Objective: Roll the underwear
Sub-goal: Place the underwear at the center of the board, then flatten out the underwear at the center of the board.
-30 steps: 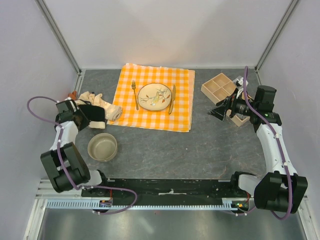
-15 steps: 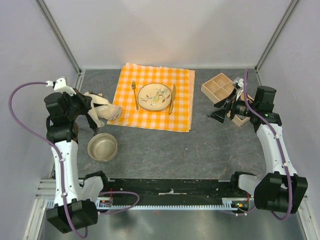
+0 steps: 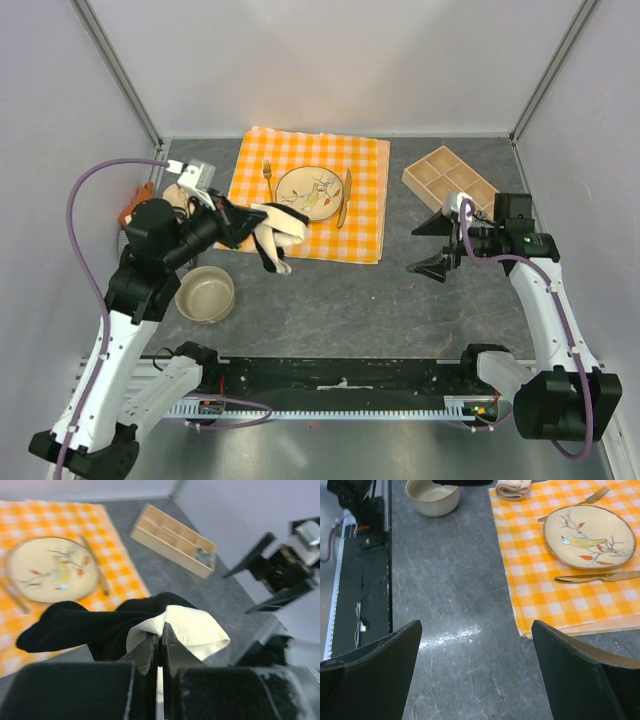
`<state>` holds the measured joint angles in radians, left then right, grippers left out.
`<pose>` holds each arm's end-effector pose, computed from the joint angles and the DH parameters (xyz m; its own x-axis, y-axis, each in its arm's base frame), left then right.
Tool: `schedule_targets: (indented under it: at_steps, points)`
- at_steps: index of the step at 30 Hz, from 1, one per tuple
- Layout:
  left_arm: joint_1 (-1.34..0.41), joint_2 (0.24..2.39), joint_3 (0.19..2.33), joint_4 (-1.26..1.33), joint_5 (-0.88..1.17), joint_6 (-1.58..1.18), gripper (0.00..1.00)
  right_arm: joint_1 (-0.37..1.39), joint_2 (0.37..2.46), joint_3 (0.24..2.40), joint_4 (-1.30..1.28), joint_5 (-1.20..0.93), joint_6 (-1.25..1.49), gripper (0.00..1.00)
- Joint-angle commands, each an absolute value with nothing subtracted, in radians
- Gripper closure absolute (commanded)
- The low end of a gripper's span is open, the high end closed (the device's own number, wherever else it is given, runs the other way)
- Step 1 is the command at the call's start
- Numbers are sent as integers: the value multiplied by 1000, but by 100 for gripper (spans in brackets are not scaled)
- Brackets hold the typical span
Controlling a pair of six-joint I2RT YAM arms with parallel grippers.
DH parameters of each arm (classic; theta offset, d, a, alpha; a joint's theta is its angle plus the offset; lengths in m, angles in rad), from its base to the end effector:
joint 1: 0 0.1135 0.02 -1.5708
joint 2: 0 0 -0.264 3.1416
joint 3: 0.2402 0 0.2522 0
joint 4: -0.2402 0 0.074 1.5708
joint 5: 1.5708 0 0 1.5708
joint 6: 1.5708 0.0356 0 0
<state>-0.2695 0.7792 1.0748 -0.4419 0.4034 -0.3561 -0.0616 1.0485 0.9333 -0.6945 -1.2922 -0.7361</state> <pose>0.1453 -0.0546 0.4122 -0.3476 -0.2366 -0.9073 0.5314 0.7475 -0.3985 0.1981 0.0221 0.3131 -0.1026 -0.1787 -0.9785 -0.9632 0.2636 0.0528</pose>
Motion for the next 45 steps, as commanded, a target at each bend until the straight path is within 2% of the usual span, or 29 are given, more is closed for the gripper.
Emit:
schedule_targets:
  at_steps: [1, 4, 8, 14, 16, 20, 21, 22, 23, 27, 29, 32, 33, 35, 40, 44, 45]
  points:
    - [-434, 772, 1023, -351, 422, -515, 98, -46, 1071, 959, -1089, -1384, -1391, 2]
    - [-610, 799, 965, -259, 347, -587, 98, -14, 1074, 931, -1195, -1382, -1569, 2]
    - [-860, 883, 902, -100, 287, -676, 98, -6, 1074, 920, -1218, -1348, -1603, 2]
    - [-908, 1061, 695, 244, 339, -798, 98, -6, 1078, 923, -1226, -1301, -1614, 2]
    - [-879, 1126, 647, 271, 331, -796, 91, -6, 1083, 920, -1224, -1273, -1621, 2]
    - [-638, 1247, 571, 414, 446, -819, 76, -6, 1100, 911, -1223, -1232, -1638, 2]
    - [-597, 1264, 563, 413, 454, -812, 65, -6, 1101, 904, -1223, -1226, -1644, 2]
    - [-565, 1291, 566, 410, 474, -798, 62, 21, 1107, 900, -1221, -1217, -1655, 2]
    - [-516, 1293, 578, 353, 476, -749, 59, 31, 1112, 896, -1213, -1207, -1655, 2]
    - [-495, 1212, 665, 150, 373, -574, 48, 126, 1134, 867, -1132, -1158, -1600, 6]
    - [-492, 1120, 681, 68, 290, -470, 46, 224, 1109, 845, -958, -1071, -1416, 9]
    - [-491, 1013, 667, -64, 161, -405, 28, 434, 1042, 760, -679, -900, -1179, 7]
    - [-491, 938, 635, -89, 126, -408, 11, 490, 1048, 744, -655, -791, -1183, 7]
    - [-492, 852, 592, -117, 63, -449, 1, 621, 1119, 775, -702, -735, -1186, 12]
    - [-492, 657, 511, -92, 104, -560, 3, 973, 1225, 779, -608, -435, -1144, 16]
    - [-492, 571, 494, -192, 83, -607, 9, 1049, 1383, 841, -568, -330, -1123, 24]
    - [-492, 555, 470, -192, 97, -620, 13, 1060, 1403, 860, -557, -321, -1117, 25]
